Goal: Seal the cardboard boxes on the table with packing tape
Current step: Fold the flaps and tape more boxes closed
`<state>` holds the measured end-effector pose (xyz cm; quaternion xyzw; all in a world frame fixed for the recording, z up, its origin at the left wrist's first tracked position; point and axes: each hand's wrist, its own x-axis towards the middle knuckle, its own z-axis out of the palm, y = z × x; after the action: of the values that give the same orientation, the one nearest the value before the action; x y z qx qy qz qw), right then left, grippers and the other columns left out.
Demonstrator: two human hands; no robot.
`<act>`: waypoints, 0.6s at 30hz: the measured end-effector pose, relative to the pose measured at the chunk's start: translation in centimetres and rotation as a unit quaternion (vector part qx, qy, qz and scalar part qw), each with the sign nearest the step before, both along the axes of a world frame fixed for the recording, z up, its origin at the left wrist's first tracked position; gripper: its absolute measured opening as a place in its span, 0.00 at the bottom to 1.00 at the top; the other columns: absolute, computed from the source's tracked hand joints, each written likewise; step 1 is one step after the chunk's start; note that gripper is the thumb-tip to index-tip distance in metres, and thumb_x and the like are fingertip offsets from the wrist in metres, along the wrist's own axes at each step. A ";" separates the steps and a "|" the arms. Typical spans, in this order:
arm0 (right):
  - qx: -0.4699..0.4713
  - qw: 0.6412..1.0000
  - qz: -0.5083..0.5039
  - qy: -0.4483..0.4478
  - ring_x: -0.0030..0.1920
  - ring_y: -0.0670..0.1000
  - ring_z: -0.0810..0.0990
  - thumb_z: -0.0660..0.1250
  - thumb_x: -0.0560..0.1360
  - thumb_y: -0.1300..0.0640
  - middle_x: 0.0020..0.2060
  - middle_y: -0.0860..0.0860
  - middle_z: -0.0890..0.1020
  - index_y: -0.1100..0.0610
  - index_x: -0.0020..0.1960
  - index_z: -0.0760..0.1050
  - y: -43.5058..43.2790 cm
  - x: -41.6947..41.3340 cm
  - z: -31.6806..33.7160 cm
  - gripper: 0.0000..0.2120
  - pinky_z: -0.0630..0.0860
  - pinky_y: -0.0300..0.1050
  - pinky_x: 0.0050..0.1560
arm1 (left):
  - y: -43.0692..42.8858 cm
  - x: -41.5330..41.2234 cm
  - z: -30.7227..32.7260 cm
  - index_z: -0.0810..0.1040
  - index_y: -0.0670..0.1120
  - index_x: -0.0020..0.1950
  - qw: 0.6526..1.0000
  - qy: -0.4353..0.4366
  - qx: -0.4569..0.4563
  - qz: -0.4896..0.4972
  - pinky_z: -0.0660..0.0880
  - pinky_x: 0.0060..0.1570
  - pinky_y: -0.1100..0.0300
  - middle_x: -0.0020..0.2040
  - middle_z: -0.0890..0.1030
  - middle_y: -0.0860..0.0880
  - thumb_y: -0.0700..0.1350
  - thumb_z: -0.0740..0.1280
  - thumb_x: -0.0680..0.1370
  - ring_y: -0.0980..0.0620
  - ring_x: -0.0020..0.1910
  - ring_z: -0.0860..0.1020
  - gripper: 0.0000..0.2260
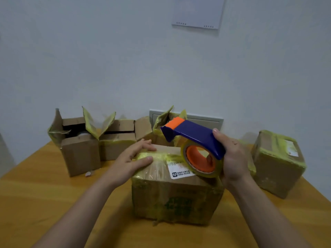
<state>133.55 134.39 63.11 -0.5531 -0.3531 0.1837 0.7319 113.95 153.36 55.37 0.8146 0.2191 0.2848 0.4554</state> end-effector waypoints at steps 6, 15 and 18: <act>-0.057 0.995 0.052 -0.058 0.26 0.48 0.74 0.71 0.74 0.45 0.25 0.51 0.78 0.65 0.38 0.82 1.3 1.6 1.2 0.22 0.70 0.38 0.30 | 0.0 -0.9 -1.0 0.78 0.64 0.67 1.000 -0.021 -0.020 -0.004 0.64 0.74 0.50 0.75 0.66 0.70 0.65 0.64 0.75 0.66 0.76 0.62 0.21; -0.090 0.989 0.063 -0.104 0.28 0.48 0.78 0.68 0.76 0.49 0.27 0.54 0.81 0.63 0.36 0.82 2.2 2.9 1.7 0.19 0.73 0.34 0.30 | 0.6 -0.6 2.9 0.82 0.63 0.61 0.992 0.117 0.054 0.017 0.67 0.73 0.51 0.72 0.71 0.67 0.54 0.76 0.76 0.61 0.75 0.66 0.14; -0.108 0.984 0.089 -0.113 0.30 0.52 0.80 0.71 0.74 0.45 0.30 0.57 0.83 0.57 0.34 0.84 3.1 3.4 1.7 0.18 0.75 0.40 0.34 | 0.7 -0.2 4.6 0.82 0.60 0.62 0.985 0.107 0.110 0.080 0.78 0.62 0.54 0.61 0.81 0.63 0.53 0.79 0.72 0.62 0.60 0.78 0.19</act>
<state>136.91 137.46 64.76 -0.6125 -0.4590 0.2217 0.6041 113.76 154.05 59.94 0.8654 0.2987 0.2539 0.3122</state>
